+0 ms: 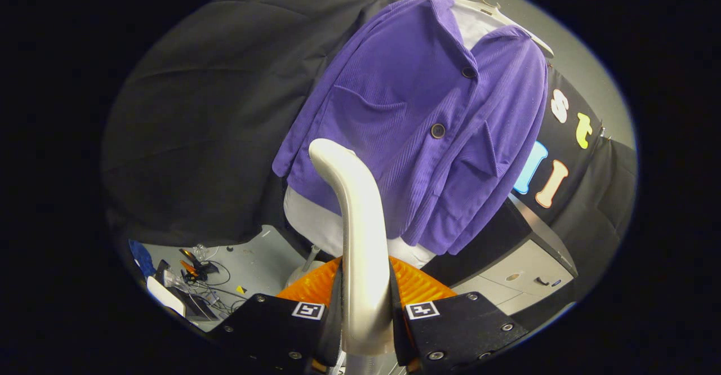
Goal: Iron the clothes twice with a garment steamer, once on the left side and once on the right side.
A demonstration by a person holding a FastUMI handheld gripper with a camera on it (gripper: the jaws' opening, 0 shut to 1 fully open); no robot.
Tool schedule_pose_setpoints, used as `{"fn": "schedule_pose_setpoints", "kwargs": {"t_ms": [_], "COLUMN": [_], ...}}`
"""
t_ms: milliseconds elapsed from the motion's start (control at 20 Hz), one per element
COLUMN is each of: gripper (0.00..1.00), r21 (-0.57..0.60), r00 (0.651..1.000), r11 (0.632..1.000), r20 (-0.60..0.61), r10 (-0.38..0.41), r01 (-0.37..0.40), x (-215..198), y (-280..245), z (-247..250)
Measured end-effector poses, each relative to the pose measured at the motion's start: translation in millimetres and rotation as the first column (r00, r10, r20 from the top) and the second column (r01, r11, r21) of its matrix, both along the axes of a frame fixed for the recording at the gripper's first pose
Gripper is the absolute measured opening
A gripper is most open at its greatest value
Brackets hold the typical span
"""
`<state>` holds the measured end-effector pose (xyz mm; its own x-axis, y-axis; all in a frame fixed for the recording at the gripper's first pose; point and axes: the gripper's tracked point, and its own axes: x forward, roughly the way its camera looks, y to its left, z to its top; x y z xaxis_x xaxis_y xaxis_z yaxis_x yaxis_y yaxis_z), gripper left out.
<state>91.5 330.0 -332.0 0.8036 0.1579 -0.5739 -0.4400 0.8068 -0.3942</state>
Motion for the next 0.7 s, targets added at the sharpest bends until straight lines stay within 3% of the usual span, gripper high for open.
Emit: {"fn": "schedule_pose_setpoints", "kwargs": {"t_ms": [350,700], "gripper": [0.38,0.38], "r21": [0.105,0.265], "r00": [0.997,0.982], "r11": [0.992,0.946], "r20": [-0.036,-0.029], "r10": [-0.065,-0.185], "r01": [0.068,0.186], "x": [-18.3,-25.7], "y": [-68.2,-158.5], "z": [30.3,85.2]}}
